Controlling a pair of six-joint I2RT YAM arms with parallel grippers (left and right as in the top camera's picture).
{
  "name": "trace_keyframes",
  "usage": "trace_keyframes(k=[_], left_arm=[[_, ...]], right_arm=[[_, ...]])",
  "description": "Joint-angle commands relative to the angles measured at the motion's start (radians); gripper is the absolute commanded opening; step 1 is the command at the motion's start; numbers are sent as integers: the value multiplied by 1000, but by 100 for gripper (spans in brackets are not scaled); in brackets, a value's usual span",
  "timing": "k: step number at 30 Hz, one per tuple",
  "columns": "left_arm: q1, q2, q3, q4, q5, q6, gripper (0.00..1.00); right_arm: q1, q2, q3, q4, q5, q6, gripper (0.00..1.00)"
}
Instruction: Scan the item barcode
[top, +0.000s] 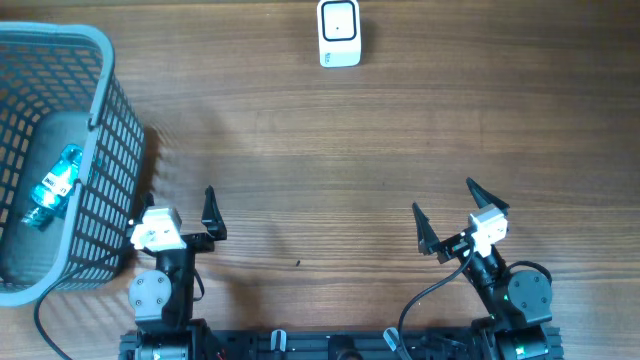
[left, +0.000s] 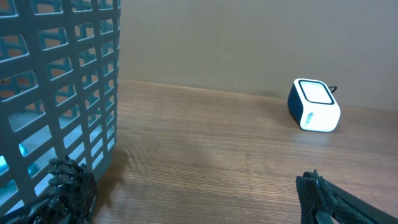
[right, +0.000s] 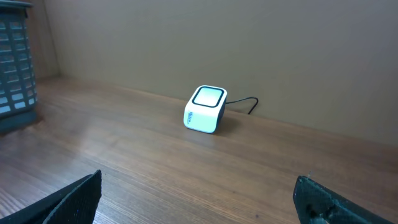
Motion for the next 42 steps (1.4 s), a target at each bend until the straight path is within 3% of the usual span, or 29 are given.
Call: trace_keyframes(k=[1, 22, 25, 29, 32, 35, 36, 39, 42], left_arm=[[-7, -8, -9, 6, -6, 15, 100], [-7, -8, -9, 6, 10, 6, 100], [-7, -8, -9, 6, 75, -184, 100], [-7, 2, -9, 18, 166, -709, 100], [-7, 3, -9, 20, 167, -837, 100], [-7, 3, -9, 25, 175, -1041, 100], [-7, 3, -9, 50, 197, -1072, 100], [-7, 3, 6, 158, 315, -989, 99], [-8, 8, 108, 76, 337, -906, 99]], right_arm=[[-3, -12, -6, 3, 18, 2, 100], [-3, -12, -6, 3, 18, 2, 100], [-3, -12, -6, 3, 18, 2, 100], [-3, -12, -6, 3, 18, 2, 100], [-3, -12, -6, 3, 18, 2, 100], [-3, -12, -6, 3, 18, 2, 100], [-3, -12, -6, 3, 18, 2, 100], [-3, -12, -6, 3, 18, 2, 100], [-3, -12, -6, 3, 18, 2, 100]])
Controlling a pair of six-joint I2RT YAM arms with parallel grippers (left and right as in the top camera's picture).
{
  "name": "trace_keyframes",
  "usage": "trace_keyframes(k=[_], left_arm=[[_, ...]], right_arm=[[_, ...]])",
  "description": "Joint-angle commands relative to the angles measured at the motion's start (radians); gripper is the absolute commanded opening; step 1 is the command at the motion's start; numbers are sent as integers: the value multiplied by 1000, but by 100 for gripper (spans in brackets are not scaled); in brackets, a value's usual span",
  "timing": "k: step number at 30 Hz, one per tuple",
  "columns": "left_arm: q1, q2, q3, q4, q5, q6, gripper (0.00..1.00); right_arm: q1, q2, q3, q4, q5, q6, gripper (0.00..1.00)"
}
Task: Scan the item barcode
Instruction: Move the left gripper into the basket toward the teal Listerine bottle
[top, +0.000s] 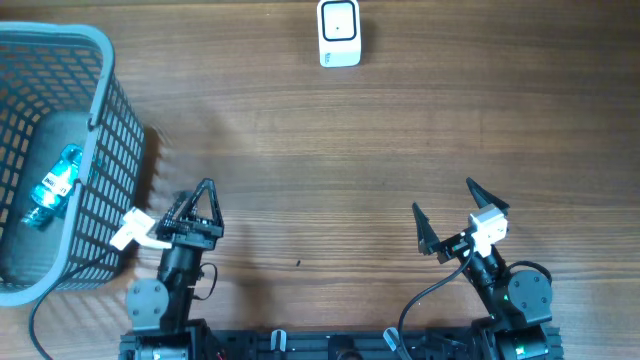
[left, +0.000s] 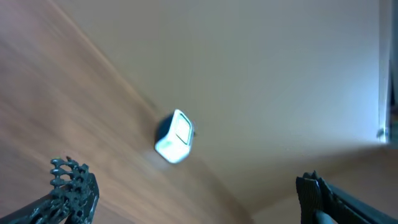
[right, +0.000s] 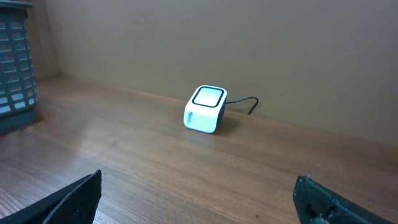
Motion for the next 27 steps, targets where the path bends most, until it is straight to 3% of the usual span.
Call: trace_keyframes(k=[1, 4, 11, 23, 27], left_arm=[[-8, 10, 138, -93, 93, 45, 99], [-8, 62, 347, -259, 26, 181, 99], [-8, 288, 824, -595, -282, 297, 99], [-3, 1062, 1904, -1278, -787, 497, 100], [31, 1286, 2198, -1422, -858, 602, 100]], right_arm=[[-3, -12, -6, 3, 18, 2, 100], [-3, -12, -6, 3, 18, 2, 100], [-3, -12, -6, 3, 18, 2, 100], [-3, -12, -6, 3, 18, 2, 100], [-3, -12, -6, 3, 18, 2, 100]])
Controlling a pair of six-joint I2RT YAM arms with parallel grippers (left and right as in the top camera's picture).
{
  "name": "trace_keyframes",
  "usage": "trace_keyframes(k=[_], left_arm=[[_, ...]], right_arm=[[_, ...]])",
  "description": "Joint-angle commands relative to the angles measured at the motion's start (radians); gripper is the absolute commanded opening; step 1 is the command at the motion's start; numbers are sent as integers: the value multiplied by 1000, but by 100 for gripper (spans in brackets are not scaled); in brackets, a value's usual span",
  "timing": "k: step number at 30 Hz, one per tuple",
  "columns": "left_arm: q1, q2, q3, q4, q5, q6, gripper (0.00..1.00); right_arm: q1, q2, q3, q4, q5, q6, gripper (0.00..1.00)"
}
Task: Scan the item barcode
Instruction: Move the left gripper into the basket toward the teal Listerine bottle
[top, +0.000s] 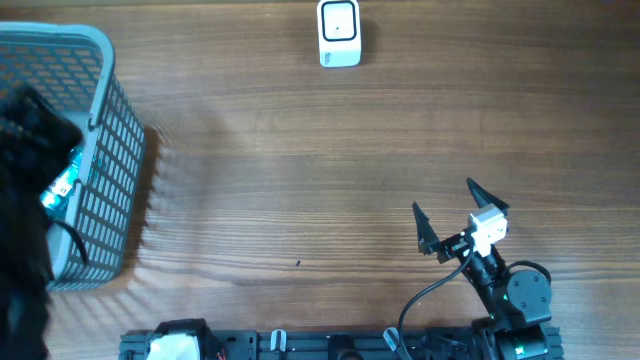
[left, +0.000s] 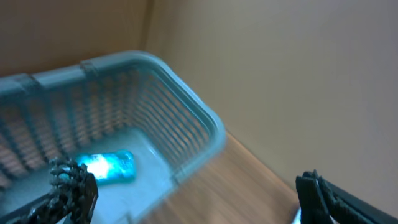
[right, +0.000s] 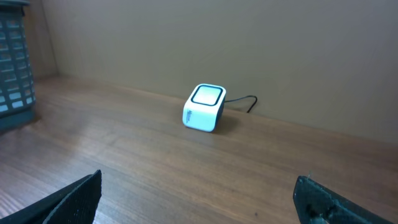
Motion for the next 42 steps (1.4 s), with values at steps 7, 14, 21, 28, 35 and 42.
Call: trace_keyframes(k=[7, 14, 21, 28, 35, 42], left_arm=[[130, 468, 396, -164, -155, 437, 100], [254, 614, 396, -164, 218, 652, 99], [412, 686, 350, -184, 371, 746, 94], [549, 686, 137, -128, 417, 800, 97], [586, 686, -99, -8, 399, 894, 98], [586, 689, -293, 106, 402, 1179, 100]], right_arm=[[-3, -11, -1, 2, 11, 2, 100], [-3, -11, -1, 2, 11, 2, 100], [-3, -11, -1, 2, 11, 2, 100], [-3, -11, -1, 2, 11, 2, 100], [-3, -11, -1, 2, 11, 2, 100], [-3, -11, -1, 2, 11, 2, 100]])
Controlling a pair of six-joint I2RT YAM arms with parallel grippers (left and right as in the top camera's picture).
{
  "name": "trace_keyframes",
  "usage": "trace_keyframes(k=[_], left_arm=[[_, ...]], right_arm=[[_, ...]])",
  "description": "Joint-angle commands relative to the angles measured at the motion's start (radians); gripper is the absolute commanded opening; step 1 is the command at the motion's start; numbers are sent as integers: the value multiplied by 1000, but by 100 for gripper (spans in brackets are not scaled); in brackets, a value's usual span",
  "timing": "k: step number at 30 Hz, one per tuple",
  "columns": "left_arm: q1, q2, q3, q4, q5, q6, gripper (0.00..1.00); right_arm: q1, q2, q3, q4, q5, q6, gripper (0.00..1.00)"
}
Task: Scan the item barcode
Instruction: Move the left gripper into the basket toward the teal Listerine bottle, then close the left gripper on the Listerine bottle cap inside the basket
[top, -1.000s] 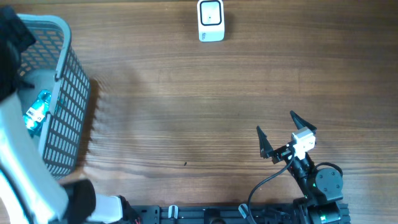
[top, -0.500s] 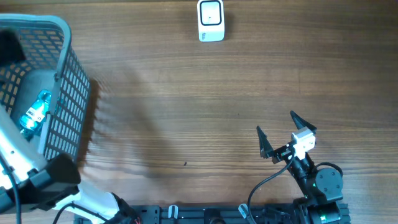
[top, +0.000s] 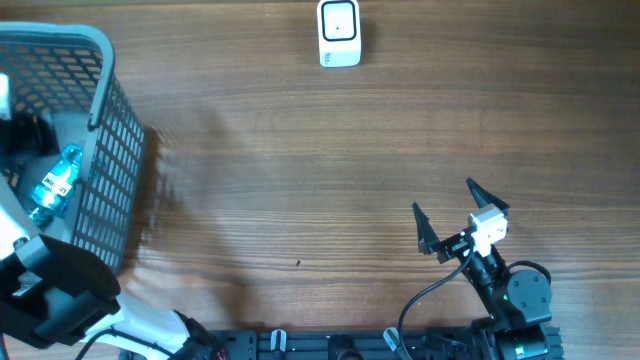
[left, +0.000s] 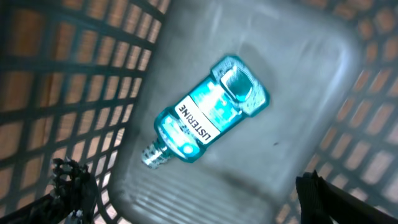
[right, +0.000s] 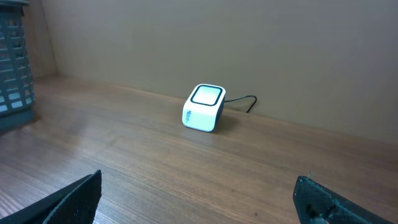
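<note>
A blue Listerine bottle (top: 55, 185) lies on its side on the floor of the grey mesh basket (top: 100, 60) at the table's left. In the left wrist view the bottle (left: 208, 109) lies straight below, cap toward the lower left. My left gripper (left: 193, 186) hangs open above it inside the basket (left: 93, 74), touching nothing. From overhead the left gripper (top: 22, 138) shows dark at the frame's left edge. The white scanner (top: 339, 32) stands at the far edge; the right wrist view shows the scanner (right: 204, 108) too. My right gripper (top: 445, 200) rests open and holds nothing.
The basket's tall mesh walls enclose the bottle on all sides. A black cable runs from the scanner toward the back wall. Bare wooden table (top: 300, 180) lies between the basket, the scanner and the right arm.
My left gripper was above and outside the basket, seeing it at a slant. Now it looks straight down at the bottle from much nearer. The right arm has not moved.
Both grippers rested open at the table's front edge, the left one beside the basket. Then the left wrist was rolled and raised, facing the scanner. After that it was high over the basket, and now hangs open over the bottle. The bottle has stayed put.
</note>
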Motion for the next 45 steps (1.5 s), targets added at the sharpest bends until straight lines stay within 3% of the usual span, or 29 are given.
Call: trace_keyframes(k=[1, 10, 25, 33, 45], left_arm=[[1, 7, -127, 78, 16, 241, 100], [6, 16, -332, 396, -55, 451, 100], [23, 244, -333, 464, -55, 556, 100], [23, 302, -333, 507, -36, 555, 99], [23, 303, -334, 434, 93, 491, 63]], right_arm=[[-3, -11, -1, 2, 10, 2, 100], [-3, -11, -1, 2, 10, 2, 100], [-3, -11, -1, 2, 10, 2, 100], [-3, -11, -1, 2, 10, 2, 100], [-3, -11, -1, 2, 10, 2, 100]])
